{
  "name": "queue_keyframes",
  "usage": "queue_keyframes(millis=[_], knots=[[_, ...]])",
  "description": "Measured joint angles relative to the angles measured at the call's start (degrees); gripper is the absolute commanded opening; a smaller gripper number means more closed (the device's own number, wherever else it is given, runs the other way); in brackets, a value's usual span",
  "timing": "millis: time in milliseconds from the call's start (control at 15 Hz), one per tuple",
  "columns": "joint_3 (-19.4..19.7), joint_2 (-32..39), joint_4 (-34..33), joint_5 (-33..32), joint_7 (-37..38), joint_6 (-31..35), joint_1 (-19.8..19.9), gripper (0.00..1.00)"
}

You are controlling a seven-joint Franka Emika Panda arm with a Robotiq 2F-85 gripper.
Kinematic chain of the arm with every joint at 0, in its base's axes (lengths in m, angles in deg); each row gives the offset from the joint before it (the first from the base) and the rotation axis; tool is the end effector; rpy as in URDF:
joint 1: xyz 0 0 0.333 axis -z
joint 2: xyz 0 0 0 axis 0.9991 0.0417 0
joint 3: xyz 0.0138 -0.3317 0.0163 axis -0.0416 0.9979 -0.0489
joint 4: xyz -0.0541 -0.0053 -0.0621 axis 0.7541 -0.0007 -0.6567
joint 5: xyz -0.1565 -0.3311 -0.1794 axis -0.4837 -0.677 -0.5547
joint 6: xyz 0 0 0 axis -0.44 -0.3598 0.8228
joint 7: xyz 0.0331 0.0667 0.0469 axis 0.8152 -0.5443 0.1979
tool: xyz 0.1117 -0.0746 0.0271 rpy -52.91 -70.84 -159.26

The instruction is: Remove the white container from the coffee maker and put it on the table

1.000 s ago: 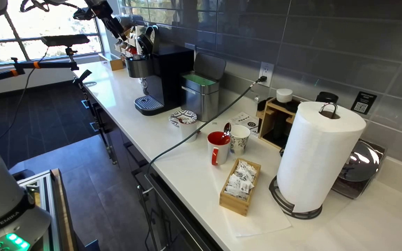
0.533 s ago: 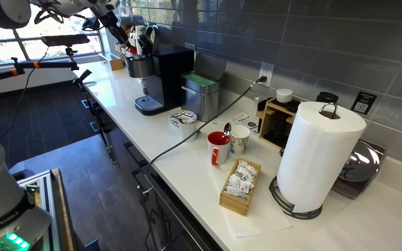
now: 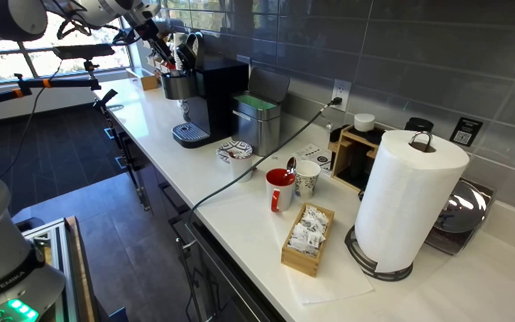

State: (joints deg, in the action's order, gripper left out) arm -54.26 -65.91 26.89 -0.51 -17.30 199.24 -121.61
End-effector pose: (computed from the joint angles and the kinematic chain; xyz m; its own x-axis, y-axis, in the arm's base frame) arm 0.5468 0.4878 0.5396 0.8667 -0.0016 0.4989 -0.0102 -0.9998 0.0146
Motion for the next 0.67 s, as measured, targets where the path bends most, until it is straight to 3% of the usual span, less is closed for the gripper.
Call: queue_keyframes(millis=[667], knots=[[0.4,0.4,-0.3,1.6,-0.2,-4.0,0.0,1.00]])
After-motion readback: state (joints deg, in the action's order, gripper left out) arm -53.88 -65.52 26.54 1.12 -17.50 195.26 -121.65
